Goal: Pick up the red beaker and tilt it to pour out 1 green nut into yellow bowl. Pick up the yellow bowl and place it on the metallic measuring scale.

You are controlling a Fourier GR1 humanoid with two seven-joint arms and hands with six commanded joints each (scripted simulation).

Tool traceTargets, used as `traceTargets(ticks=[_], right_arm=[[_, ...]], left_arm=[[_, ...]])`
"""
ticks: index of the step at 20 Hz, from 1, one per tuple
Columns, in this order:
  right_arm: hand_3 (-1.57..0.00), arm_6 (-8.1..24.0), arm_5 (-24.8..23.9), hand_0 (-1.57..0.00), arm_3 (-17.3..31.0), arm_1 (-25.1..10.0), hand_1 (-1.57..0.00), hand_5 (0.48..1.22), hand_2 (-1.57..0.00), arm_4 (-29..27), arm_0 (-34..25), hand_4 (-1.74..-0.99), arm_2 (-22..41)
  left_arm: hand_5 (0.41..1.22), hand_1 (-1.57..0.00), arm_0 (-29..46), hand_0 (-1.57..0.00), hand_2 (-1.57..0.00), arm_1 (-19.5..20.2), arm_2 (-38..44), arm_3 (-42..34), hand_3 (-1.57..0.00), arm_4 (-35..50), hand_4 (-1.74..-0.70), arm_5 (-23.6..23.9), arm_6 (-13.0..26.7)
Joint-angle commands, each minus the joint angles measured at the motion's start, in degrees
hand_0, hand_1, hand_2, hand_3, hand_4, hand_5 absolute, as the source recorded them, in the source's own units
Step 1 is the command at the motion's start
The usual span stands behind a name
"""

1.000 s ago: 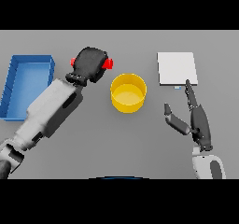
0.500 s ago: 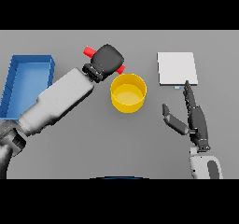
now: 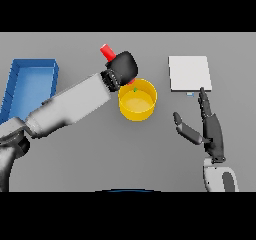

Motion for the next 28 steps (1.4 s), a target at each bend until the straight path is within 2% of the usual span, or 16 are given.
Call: traceTargets(ticks=[1,5,6,10,12,15,16,17,18,19,20,22,23,25,27,28], right_arm=[[0.00,-0.17,-0.09,0.00,-0.01,-0.09,0.00,0.600,0.00,0.18,0.03,-1.276,0.00],[0.00,-0.35,-1.15,0.00,0.43,0.02,0.00,0.583,0.00,2.22,-0.07,-1.250,0.69],[0.00,0.21,-1.39,0.00,0.33,-0.05,0.00,0.582,0.00,2.44,-0.36,-1.236,0.60],[0.00,-0.79,-1.33,0.00,0.06,-0.01,0.00,0.591,0.00,2.44,-0.21,-1.204,0.77],[0.00,-1.82,-1.14,0.00,0.93,-0.29,0.00,0.592,0.00,2.16,0.27,-1.210,0.46],[0.00,-1.18,-1.97,0.00,0.77,0.51,0.00,0.594,0.00,3.53,-0.36,-1.207,1.34],[0.00,-1.01,-2.33,0.00,0.99,0.43,0.00,0.592,0.00,3.87,-0.29,-1.206,1.20],[0.00,-1.18,-1.86,0.00,0.94,0.29,0.00,0.592,0.00,3.51,-0.06,-1.206,1.24],[0.00,-1.84,-2.15,0.00,0.54,0.62,0.00,0.592,0.00,4.17,0.27,-1.209,1.82],[0.00,-1.51,-2.19,0.00,0.28,0.27,0.00,0.592,0.00,3.93,-0.14,-1.203,1.36],[0.00,-1.58,-2.39,0.00,0.02,0.37,0.00,0.592,0.00,4.17,0.24,-1.201,1.51],[0.00,-2.03,-1.59,0.00,-0.66,-0.02,0.00,0.596,0.00,2.82,0.23,-1.186,1.02],[0.00,-1.39,-1.36,0.00,-0.27,0.38,0.00,0.596,0.00,2.33,-0.20,-1.183,1.06],[0.00,-0.66,-0.81,0.00,0.49,0.40,0.00,0.593,0.00,1.40,-1.12,-1.182,0.72],[0.00,-1.80,-0.16,0.00,0.64,0.35,0.00,0.597,0.00,0.18,-1.21,-1.193,0.33],[0.00,-2.26,0.27,0.00,0.17,0.21,0.00,0.596,0.00,0.08,-0.71,-1.200,0.63]], left_arm=[[1.221,-1.57,-0.84,-1.57,-1.57,-0.21,-0.74,0.95,-1.56,-0.51,-1.74,0.23,-0.46],[1.221,-1.57,-4.50,-1.57,-1.57,-1.17,-4.37,3.52,-1.57,-2.51,-1.74,-1.25,-1.60],[1.221,-1.57,-5.34,-1.57,-1.57,-1.63,-5.33,4.51,-1.57,-2.88,-1.74,-1.39,-2.47],[1.221,-1.57,-7.81,-1.57,-1.57,-1.86,-9.70,5.76,-1.57,-5.06,-1.73,-0.68,-5.21],[1.221,-1.57,-8.46,-1.57,-1.57,-2.12,-11.62,6.67,-1.57,-5.99,-1.73,0.65,-6.10],[1.221,-1.57,-11.14,-1.57,-1.57,-2.28,-12.85,6.88,-1.57,-5.99,-1.73,0.30,-7.93],[1.221,-1.57,-11.72,-1.57,-1.57,-1.72,-12.67,6.63,-1.57,-5.54,-1.73,-0.38,-7.78],[1.221,-1.57,-13.24,-1.57,-1.57,-0.71,-11.85,6.64,-1.57,-4.50,-1.73,-0.39,-9.29],[1.221,-1.57,-14.92,-1.57,-1.57,0.17,-11.08,7.13,-1.57,-4.02,-1.73,0.77,-9.60],[1.221,-1.57,-16.36,-1.57,-1.57,0.33,-10.25,8.65,-1.49,-3.66,-1.73,2.21,-9.01],[1.221,-1.57,-18.11,-1.57,-1.40,1.16,-9.26,9.95,-1.51,-3.11,-1.68,2.65,-8.81],[1.221,-1.57,-22.12,-1.57,-1.46,2.67,-6.39,12.89,-1.04,-0.83,-1.70,4.10,-10.05],[1.221,-1.57,-23.44,-1.57,-1.48,3.89,-5.21,13.94,-1.15,0.27,-1.70,5.04,-10.70],[1.221,-1.57,-26.48,-1.57,-1.51,4.29,-1.58,18.13,-1.30,3.36,-1.71,4.47,-8.64],[1.221,-1.57,-27.85,-1.57,-1.53,5.39,3.15,22.71,-1.40,8.07,-1.72,4.39,-7.24],[1.221,-1.57,-27.61,-1.57,-1.54,6.53,6.13,24.77,-1.38,11.12,-1.72,4.72,-5.45]])
